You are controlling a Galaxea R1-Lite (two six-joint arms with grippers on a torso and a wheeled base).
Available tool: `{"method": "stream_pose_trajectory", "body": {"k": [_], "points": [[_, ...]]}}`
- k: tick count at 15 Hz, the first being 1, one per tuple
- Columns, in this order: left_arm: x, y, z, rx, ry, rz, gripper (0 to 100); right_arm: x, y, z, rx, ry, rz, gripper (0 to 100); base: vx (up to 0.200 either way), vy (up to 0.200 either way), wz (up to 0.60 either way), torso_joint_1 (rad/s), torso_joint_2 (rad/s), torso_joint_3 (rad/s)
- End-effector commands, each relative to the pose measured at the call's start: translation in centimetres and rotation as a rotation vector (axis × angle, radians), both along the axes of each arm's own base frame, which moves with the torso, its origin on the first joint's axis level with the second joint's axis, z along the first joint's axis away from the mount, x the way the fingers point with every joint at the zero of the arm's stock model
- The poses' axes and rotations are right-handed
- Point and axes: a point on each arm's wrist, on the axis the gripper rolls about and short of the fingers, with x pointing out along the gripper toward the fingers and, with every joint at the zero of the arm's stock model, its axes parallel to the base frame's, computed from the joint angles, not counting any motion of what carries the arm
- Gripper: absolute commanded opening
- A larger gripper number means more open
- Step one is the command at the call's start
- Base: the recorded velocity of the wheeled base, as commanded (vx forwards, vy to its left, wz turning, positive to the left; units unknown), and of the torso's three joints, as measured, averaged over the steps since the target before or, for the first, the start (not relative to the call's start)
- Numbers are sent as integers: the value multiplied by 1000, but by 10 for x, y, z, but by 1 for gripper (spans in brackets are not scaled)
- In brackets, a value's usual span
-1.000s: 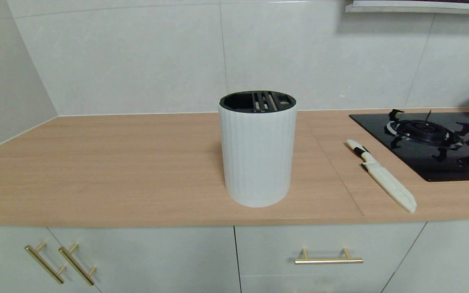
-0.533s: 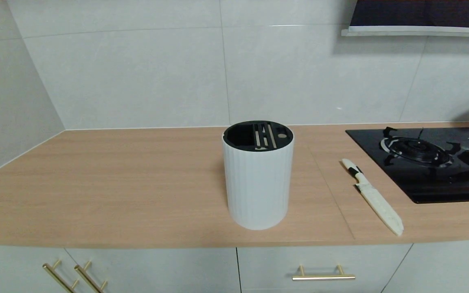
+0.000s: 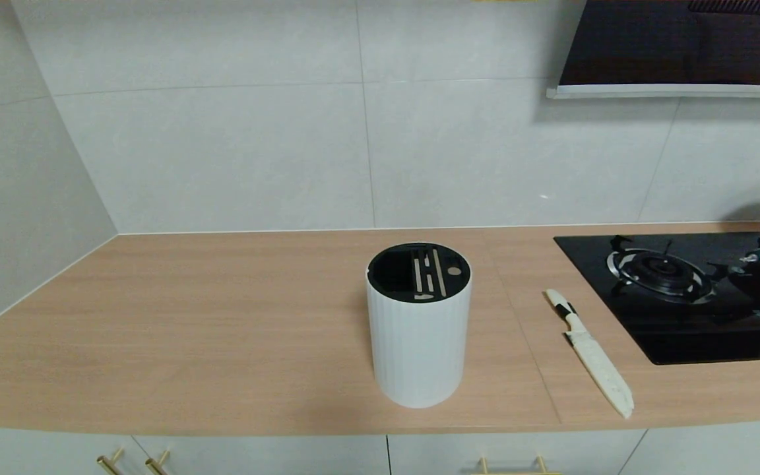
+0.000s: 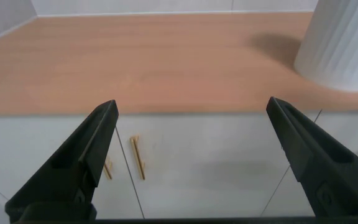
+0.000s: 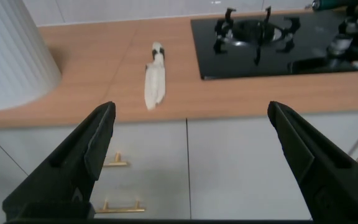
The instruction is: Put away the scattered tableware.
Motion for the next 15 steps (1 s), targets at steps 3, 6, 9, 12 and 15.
{"method": "stream_pose_trajectory", "body": {"k": [3,6,9,12,15], "points": [[0,0,0,0,2,0,100,0,0,0,0,1,0,100,0,0,0,279,-598,-320],[0,0,0,0,2,0,100,0,0,0,0,1,0,100,0,0,0,235,-515,-273],[0,0,0,0,2,0,100,0,0,0,0,1,0,100,0,0,0,190,-400,-207],[0,0,0,0,2,0,100,0,0,0,1,1,0,100,0,0,0,20,-48,-22],[0,0,0,0,2,1,100,0,0,0,0,1,-5,100,0,0,0,0,0,0]]}}
